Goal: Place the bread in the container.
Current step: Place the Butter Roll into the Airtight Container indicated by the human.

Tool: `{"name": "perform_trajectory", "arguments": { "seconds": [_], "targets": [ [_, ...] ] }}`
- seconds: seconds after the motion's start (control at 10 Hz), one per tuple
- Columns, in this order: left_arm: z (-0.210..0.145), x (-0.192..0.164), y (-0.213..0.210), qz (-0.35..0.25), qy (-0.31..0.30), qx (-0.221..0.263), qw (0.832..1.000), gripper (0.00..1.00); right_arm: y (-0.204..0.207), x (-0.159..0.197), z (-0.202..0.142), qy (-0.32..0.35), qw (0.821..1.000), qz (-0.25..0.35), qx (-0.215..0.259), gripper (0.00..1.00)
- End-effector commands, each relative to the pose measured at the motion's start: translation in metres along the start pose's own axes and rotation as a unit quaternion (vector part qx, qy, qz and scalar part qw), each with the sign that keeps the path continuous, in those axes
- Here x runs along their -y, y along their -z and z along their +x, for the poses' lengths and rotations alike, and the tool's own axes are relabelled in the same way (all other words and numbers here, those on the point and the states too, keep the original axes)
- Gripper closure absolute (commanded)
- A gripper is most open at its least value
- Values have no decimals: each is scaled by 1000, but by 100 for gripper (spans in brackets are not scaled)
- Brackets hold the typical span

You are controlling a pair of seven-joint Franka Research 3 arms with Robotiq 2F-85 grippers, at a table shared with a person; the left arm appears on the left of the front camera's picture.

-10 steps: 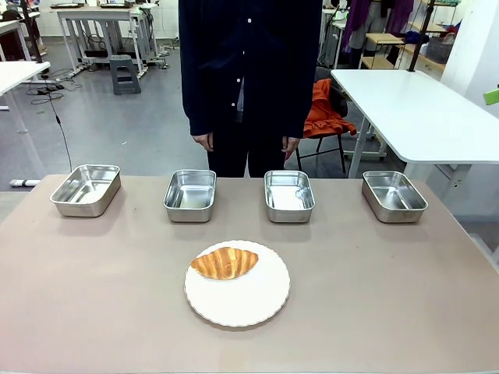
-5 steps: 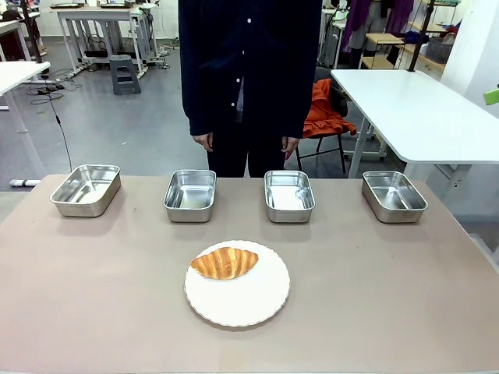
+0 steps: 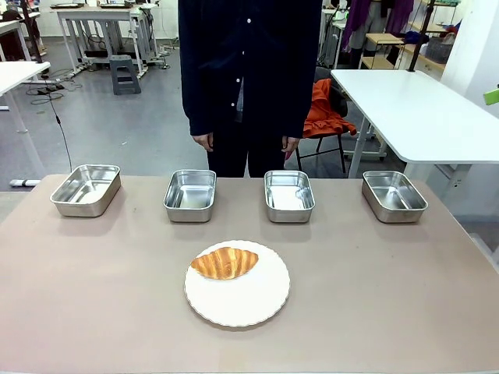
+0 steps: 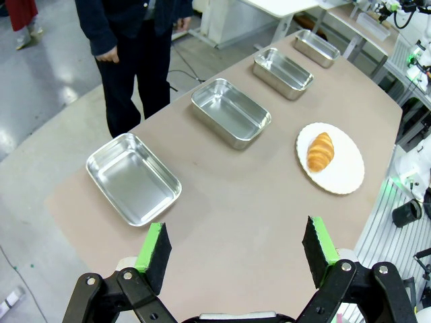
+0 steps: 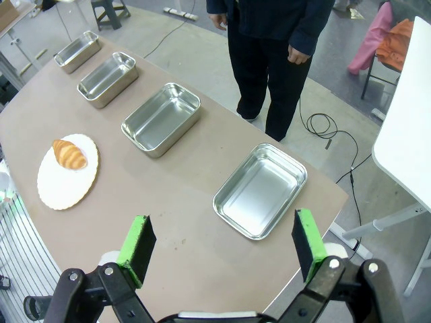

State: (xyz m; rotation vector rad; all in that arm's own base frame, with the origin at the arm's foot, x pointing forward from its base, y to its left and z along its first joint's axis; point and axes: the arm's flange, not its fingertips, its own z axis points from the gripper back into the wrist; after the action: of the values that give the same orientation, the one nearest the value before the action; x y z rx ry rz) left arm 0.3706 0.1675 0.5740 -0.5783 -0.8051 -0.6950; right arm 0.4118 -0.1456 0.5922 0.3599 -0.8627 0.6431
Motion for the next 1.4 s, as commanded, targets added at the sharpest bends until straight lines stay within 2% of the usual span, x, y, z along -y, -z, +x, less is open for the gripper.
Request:
{"name": "perform_trajectory", "arguments": {
  "seconds": [0.0,1.3],
  "targets": [
    [-1,0,-2,-2,8,2,1000,0,0,1,1,-2,1000,1,3,0],
    [-1,0,-2,-2,8,2,1000,0,0,1,1,-2,1000,1,3,0]
  ]
}}
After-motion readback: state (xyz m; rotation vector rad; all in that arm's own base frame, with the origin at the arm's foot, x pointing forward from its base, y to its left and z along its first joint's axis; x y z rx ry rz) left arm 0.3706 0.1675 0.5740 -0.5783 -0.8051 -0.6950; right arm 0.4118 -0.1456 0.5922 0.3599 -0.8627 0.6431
